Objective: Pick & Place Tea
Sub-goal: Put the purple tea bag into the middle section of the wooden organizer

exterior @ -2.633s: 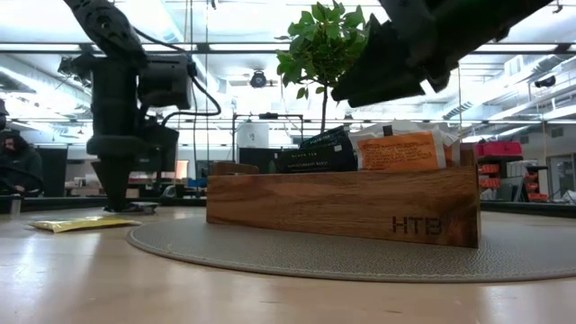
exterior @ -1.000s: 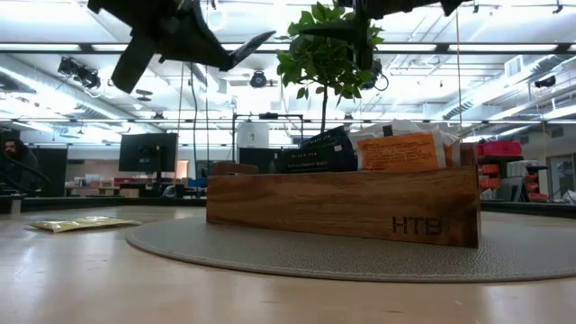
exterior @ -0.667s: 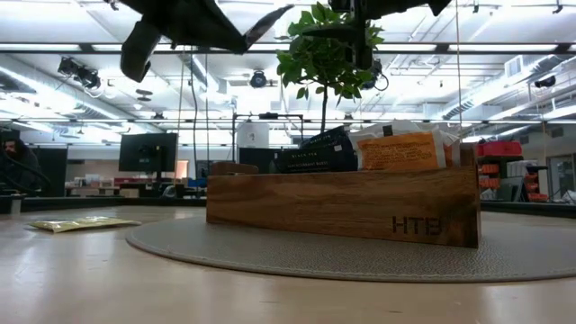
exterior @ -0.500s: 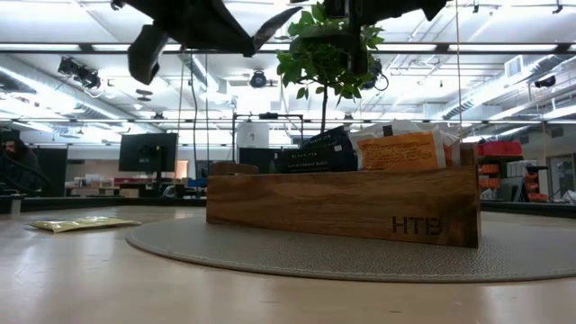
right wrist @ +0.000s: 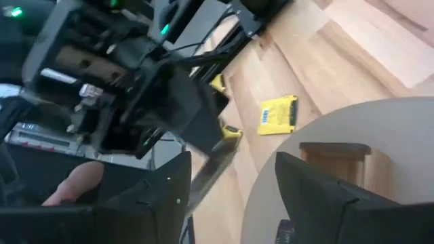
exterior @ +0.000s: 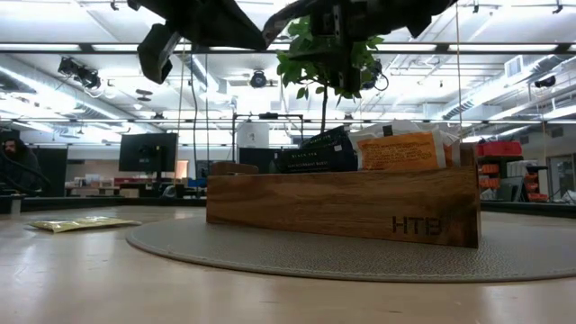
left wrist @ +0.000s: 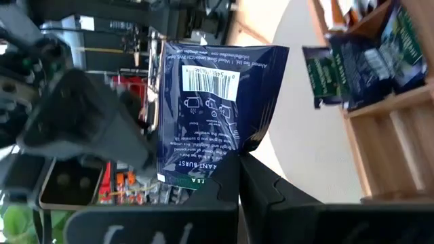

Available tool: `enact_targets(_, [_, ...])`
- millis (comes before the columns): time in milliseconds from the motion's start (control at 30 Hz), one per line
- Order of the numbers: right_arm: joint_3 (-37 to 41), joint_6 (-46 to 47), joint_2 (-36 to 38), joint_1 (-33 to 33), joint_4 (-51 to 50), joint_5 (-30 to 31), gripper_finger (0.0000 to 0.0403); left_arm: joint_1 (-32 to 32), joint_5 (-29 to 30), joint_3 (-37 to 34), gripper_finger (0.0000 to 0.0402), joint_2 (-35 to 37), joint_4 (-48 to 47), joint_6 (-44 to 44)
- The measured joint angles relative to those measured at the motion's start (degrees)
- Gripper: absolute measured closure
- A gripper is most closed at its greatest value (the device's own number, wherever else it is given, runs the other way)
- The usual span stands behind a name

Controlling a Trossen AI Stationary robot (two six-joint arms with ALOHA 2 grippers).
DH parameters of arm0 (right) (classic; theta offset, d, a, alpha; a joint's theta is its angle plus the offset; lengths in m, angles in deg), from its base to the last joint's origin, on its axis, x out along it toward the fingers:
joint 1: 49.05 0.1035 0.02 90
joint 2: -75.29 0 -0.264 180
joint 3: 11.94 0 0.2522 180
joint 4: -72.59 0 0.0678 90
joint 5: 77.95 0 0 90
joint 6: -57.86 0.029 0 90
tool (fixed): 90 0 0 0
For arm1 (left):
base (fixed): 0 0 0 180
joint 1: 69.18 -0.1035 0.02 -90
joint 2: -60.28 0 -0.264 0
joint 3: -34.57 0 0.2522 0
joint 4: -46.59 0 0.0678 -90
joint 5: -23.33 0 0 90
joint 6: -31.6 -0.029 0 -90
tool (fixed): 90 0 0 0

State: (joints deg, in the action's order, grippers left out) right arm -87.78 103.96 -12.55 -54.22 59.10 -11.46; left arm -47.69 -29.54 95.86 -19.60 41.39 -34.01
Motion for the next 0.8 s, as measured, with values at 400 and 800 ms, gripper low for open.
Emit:
enact_targets(400, [0.0, 0.4, -2.1, -0.9, 2.6, -4.5, 0.0257, -1.8, -1.2, 0.0, 0.0400, 0.0, -0.8, 0.4])
enact_targets(800, [0.0, -3.0, -2.1, -0.8, 1.9, -4.0, 0.0394, -1.2, -1.1, 0.0, 0.0397, 0.0, -0.7, 6.3])
